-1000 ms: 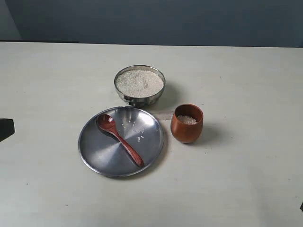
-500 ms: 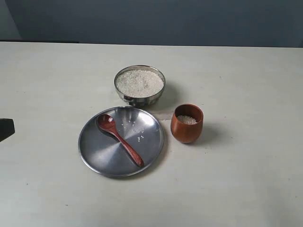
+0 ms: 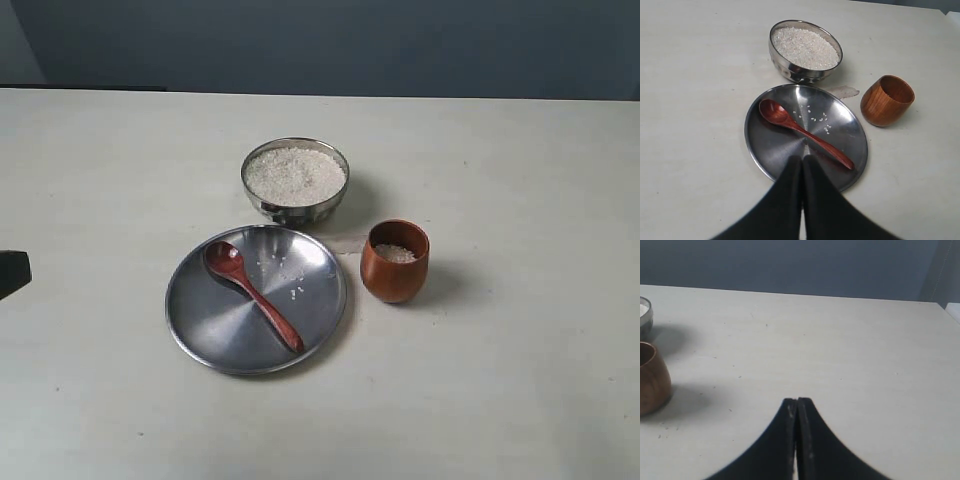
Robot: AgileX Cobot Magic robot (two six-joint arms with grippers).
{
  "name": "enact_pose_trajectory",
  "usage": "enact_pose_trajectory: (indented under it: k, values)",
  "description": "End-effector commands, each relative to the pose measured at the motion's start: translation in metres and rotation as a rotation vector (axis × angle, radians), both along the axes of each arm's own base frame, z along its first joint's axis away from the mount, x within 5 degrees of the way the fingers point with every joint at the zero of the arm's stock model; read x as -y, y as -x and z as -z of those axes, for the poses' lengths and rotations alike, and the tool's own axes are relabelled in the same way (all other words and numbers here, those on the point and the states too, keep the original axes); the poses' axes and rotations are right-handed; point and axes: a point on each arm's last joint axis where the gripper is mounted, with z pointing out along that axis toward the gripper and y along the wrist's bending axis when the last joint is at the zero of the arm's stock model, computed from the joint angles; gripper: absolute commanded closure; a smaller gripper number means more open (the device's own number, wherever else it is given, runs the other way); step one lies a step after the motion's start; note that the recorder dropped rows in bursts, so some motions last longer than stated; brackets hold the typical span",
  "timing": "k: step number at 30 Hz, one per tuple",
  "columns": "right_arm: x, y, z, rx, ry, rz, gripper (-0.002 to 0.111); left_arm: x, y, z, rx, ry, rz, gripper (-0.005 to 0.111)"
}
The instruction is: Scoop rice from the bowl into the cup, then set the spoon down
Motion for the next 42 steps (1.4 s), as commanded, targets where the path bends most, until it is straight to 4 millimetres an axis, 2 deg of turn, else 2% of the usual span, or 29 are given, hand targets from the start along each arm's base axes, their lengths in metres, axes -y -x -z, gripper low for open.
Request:
enact_pose_trajectory:
  k: [1,35,37,42]
  values:
    - [0.001,0.000,0.000,0.015,0.010,0.005,0.108,0.000,-0.001,-0.002,0.004,0.000,-0.002,0.106]
    - [0.000,0.000,0.000,0.015,0.004,0.006,0.108,0.000,-0.001,-0.002,0.005,-0.006,0.000,0.106]
    - [0.000,0.000,0.000,0.015,0.004,0.006,0.108,-0.004,-0.001,-0.003,0.060,-0.104,0.012,0.106]
    - [0.000,0.000,0.000,0.015,0.004,0.006,0.108,-0.013,-0.001,-0.010,0.220,-0.208,-0.071,0.106]
